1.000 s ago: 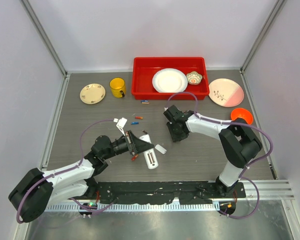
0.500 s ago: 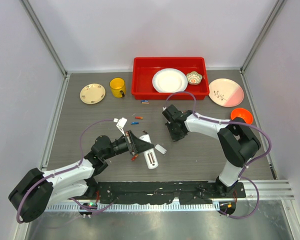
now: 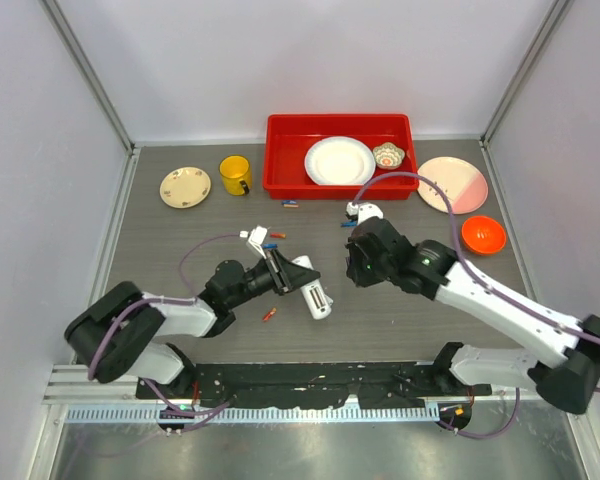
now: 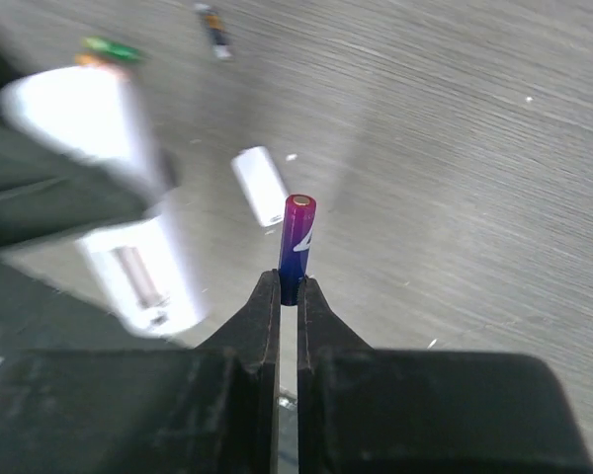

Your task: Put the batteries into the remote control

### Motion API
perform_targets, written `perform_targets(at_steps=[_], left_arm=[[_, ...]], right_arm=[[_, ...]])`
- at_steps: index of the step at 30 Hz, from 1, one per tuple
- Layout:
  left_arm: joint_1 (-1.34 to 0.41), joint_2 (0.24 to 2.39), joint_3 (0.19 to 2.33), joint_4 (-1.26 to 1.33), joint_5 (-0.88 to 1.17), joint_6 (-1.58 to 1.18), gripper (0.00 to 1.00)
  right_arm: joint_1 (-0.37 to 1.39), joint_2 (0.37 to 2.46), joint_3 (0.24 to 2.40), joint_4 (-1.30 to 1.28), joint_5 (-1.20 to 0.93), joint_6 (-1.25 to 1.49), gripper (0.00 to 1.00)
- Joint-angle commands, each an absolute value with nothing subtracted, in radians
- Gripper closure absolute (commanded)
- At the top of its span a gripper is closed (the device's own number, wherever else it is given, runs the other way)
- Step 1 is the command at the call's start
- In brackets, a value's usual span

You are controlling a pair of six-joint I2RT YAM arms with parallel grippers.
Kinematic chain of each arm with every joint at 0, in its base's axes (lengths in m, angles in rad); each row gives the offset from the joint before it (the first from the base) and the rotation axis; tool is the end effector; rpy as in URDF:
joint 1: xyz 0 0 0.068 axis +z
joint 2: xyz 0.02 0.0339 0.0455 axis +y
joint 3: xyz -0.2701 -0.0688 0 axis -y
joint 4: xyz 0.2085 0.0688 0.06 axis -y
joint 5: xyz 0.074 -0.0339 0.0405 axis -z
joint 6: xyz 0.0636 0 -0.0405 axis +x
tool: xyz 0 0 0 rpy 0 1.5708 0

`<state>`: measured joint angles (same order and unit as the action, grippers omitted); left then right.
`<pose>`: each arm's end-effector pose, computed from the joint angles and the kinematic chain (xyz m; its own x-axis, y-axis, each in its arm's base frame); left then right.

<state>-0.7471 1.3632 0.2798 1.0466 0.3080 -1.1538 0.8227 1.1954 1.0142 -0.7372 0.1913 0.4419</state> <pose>0.1700 -0.1837 0.2167 -0.8062 -0.4409 -0.3945 0.3276 0.2226 -0.9182 0.1583 0.1528 0.2778 -0.7628 -0.2047 -0.6134 -0.3483 0.9293 0.1231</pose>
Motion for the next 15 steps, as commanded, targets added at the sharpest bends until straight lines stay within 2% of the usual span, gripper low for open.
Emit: perform_targets(at_steps=[1, 6, 10, 15], left_arm=[[-0.753, 1.508, 0.337, 1.466, 0.293, -1.198, 1.0], [-0.759, 1.618, 0.368, 1.546, 0.313, -1.217, 1.0], [-0.762, 1.589, 0.371, 1.546, 0.325, -1.195, 1.0], [-0.761, 1.626, 0.417, 1.546, 0.455, -1.272, 1.0]], right_arm=[[0.931, 1.091, 1.126, -0.945, 0.25, 0.517, 0.99], [0.977, 0.999, 1.095, -0.905, 0.091, 0.516, 0.99], [0.982, 1.042, 1.083, -0.93, 0.035, 0.465, 0.99], [0.986, 1.058, 1.042, -0.842, -0.027, 0.449, 0.99]])
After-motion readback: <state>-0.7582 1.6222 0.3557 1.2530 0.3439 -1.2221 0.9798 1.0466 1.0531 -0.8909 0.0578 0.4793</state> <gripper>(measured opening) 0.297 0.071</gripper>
